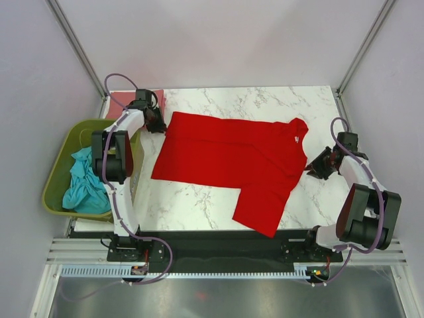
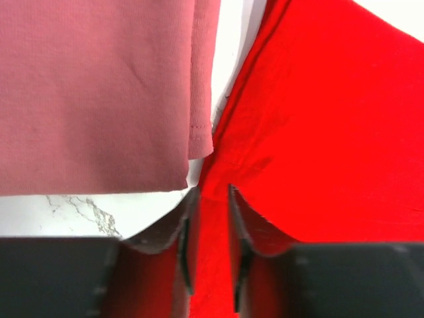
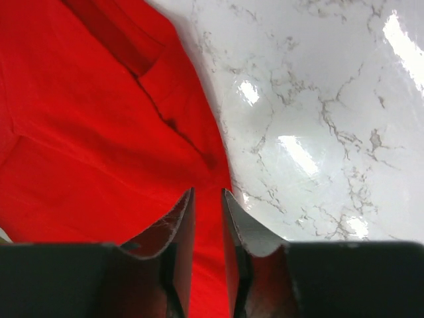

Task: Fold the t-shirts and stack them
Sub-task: Fold the tshirt

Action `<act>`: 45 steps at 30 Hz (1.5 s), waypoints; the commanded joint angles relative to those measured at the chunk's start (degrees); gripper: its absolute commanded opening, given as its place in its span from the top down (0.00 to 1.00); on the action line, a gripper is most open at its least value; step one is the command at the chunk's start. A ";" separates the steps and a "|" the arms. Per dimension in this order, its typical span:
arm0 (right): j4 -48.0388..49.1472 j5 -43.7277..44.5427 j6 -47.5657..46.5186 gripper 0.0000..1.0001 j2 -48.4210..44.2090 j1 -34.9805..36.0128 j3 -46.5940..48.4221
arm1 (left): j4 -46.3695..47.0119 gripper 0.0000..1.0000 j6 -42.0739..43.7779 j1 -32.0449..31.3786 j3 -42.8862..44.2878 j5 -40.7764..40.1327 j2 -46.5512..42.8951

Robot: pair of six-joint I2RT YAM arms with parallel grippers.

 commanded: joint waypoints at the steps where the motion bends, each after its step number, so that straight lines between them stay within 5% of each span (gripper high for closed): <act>1: -0.36 0.48 0.08 0.66 -1.86 -0.30 1.00 | -0.29 0.68 2.67 -0.77 -0.24 -2.14 -3.82; 7: 1.63 2.60 0.36 0.52 -4.07 -0.22 4.61 | -0.82 0.59 0.75 -2.52 -1.29 -0.65 -8.39; 12: 5.25 -0.56 -4.74 0.48 4.00 -0.22 9.69 | -0.81 0.60 -6.37 -3.31 -1.73 11.12 -8.04; 20: 7.19 1.46 -7.29 0.49 14.12 -0.22 10.50 | -0.90 0.60 -7.09 -7.97 -9.99 7.18 -13.83; 26: 8.95 2.95 -9.75 0.49 18.08 -0.30 8.83 | -0.82 0.59 -9.90 -10.96 -9.91 11.65 -19.02; 31: 9.12 6.10 -7.83 0.70 21.24 -0.57 8.57 | -0.73 0.58 -12.36 -11.05 -10.70 11.66 -20.87; 32: 9.21 6.72 -7.22 0.84 21.25 -0.57 8.48 | -0.73 0.58 -12.36 -11.05 -10.35 11.57 -20.44; 35: 9.74 8.39 -5.28 1.00 20.11 -1.18 7.16 | -0.73 0.58 -12.45 -10.96 -8.86 9.12 -18.07; 45: 9.82 17.27 -2.11 1.00 7.54 -8.21 -1.71 | -0.82 0.58 -15.52 -9.47 2.74 5.77 -2.60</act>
